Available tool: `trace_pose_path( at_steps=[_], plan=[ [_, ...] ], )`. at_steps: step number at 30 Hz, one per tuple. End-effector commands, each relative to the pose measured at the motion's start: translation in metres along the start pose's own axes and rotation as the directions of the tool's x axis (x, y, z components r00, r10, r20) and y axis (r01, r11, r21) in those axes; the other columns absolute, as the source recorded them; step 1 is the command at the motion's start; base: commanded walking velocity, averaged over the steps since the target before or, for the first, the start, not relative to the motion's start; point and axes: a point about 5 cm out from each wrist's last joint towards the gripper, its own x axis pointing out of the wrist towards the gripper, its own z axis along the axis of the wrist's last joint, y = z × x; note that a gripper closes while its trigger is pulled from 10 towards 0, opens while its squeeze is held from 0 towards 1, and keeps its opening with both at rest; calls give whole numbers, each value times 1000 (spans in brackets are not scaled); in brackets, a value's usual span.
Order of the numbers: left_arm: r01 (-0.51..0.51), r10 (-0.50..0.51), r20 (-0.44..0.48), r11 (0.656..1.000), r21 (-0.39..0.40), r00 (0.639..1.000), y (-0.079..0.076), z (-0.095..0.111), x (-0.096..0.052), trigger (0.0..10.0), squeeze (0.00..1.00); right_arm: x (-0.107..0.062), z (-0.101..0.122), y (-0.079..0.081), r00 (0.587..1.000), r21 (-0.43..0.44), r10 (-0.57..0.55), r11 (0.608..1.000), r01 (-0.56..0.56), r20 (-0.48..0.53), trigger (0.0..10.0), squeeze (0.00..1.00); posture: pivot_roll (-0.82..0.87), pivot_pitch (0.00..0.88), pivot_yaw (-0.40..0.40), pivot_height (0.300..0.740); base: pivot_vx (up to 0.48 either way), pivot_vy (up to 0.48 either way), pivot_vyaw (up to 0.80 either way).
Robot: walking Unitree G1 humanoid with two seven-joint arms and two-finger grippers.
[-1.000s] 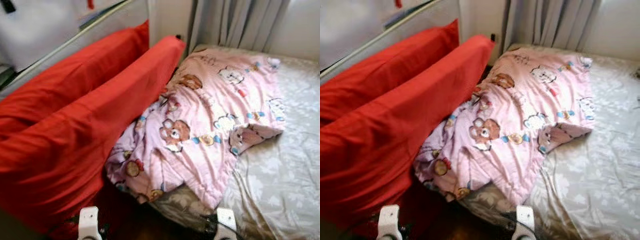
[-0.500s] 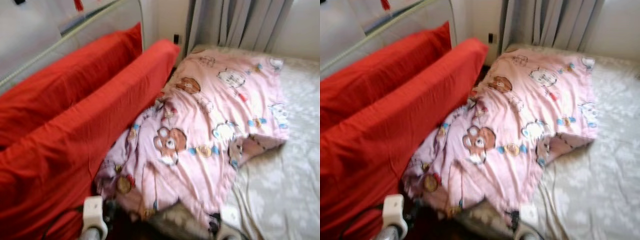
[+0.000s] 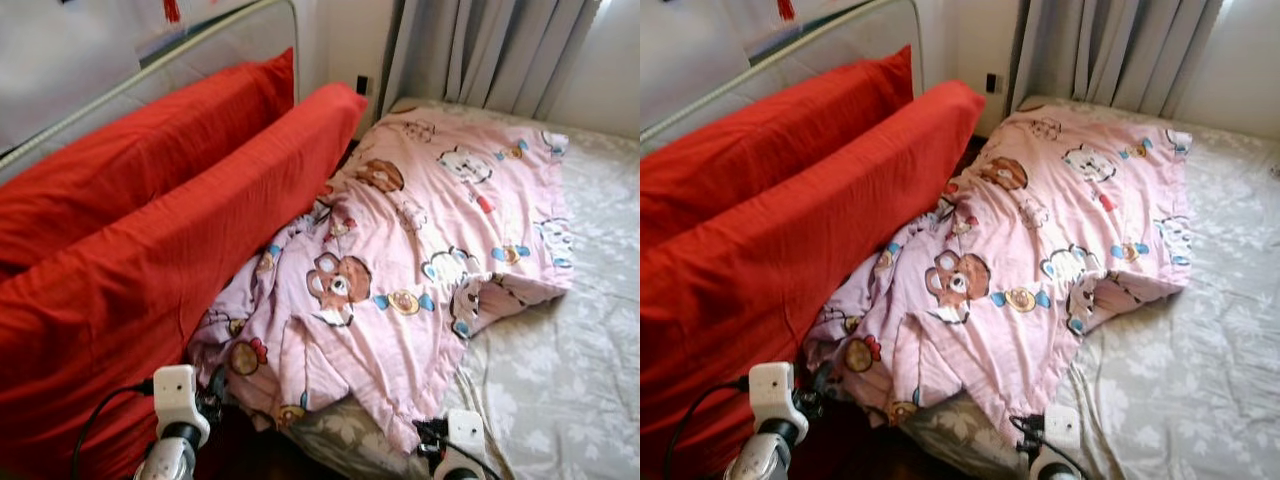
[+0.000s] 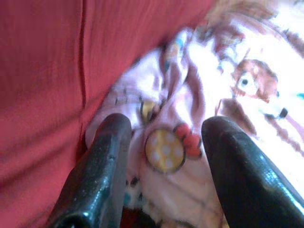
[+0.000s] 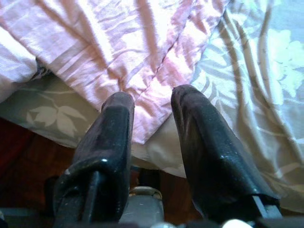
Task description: Clean up the room
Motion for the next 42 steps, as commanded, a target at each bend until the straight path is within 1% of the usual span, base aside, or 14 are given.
trace_pose_path(
  at_steps=[1, 4, 9, 13, 14, 15, 16, 18, 20, 24, 29, 36, 39, 42],
  plan=[
    [10, -10, 17, 1000, 11, 1000, 0, 5, -2, 10000, 0, -3, -5, -1, 1000, 7, 3, 1000, -3, -4, 10000, 0, 28, 106, -30, 740, 0, 0, 0],
    [15, -16, 42, 1000, 27, 999, 3, 16, -7, 10000, 0, -4, -4, -1, 1000, -2, 20, 1000, -20, 5, 10000, 0, 26, 96, -31, 740, 0, 0, 0],
    [22, -24, 68, 999, 31, 997, 3, 28, -10, 10000, 0, -5, -4, -1, 999, -1, 33, 999, -33, 20, 10000, 0, 26, 77, -35, 740, 0, 0, 0],
    [33, -35, 67, 999, 35, 997, 1, 31, -10, 10000, 0, -5, -4, -1, 999, -16, 41, 999, -41, 26, 10000, 0, 26, 67, -37, 740, 0, 0, 0],
    [34, -36, 66, 999, 35, 997, 0, 32, -11, 10000, 0, 9, 56, 2, 952, -73, 85, 995, -67, 293, 10000, 0, 32, 58, -40, 740, 0, 0, 0],
    [34, -37, 63, 999, 35, 997, 0, 32, -12, 10000, 0, 10, 78, 4, 918, -94, 105, 993, -74, 382, 10000, 0, 32, 58, -40, 740, 0, 0, 0],
    [35, -38, 62, 999, 35, 997, 0, 32, -12, 10000, 0, 10, 93, 7, 892, -101, 122, 991, -87, 436, 10000, 0, 37, 55, -42, 740, 0, 0, 0],
    [38, -40, 50, 999, 38, 998, 0, 32, -14, 10000, 0, 8, 101, 11, 875, -101, 136, 990, -101, 465, 10000, 0, 48, 45, -49, 740, 0, 0, 0],
    [36, -37, 44, 999, 39, 998, 2, 31, -15, 10000, 0, 8, 102, 11, 870, -100, 121, 992, -83, 479, 10000, 0, 53, 41, -52, 740, 0, 0, 0],
    [28, -30, 50, 999, 47, 998, 4, 34, -17, 10000, 0, 5, 109, 9, 856, -57, 62, 998, -38, 513, 10000, 0, 76, 25, -56, 740, 0, 0, 0],
    [0, -3, 70, 999, 39, 998, 7, 40, -17, 10000, 0, -3, 112, 12, 846, -53, 62, 998, -40, 529, 10000, 0, 96, 13, -64, 740, 0, 0, 0],
    [-16, 14, 79, 1000, 22, 997, 4, 41, -17, 10000, 0, -4, 102, 19, 871, -65, 77, 997, -53, 486, 10000, 0, 112, 0, -69, 740, 0, 0, 0],
    [-28, 27, 73, 1000, 9, 997, 2, 39, -18, 10000, 0, -6, 102, 22, 874, -117, 100, 992, -50, 476, 10000, 0, 100, 0, -64, 740, 0, 0, 0],
    [-20, 20, 72, 1000, 4, 997, 0, 40, -15, 10000, 0, -3, 105, 20, 888, -95, 71, 995, -31, 454, 10000, 0, 76, 0, -58, 730, 0, 0, 0]
  ],
)
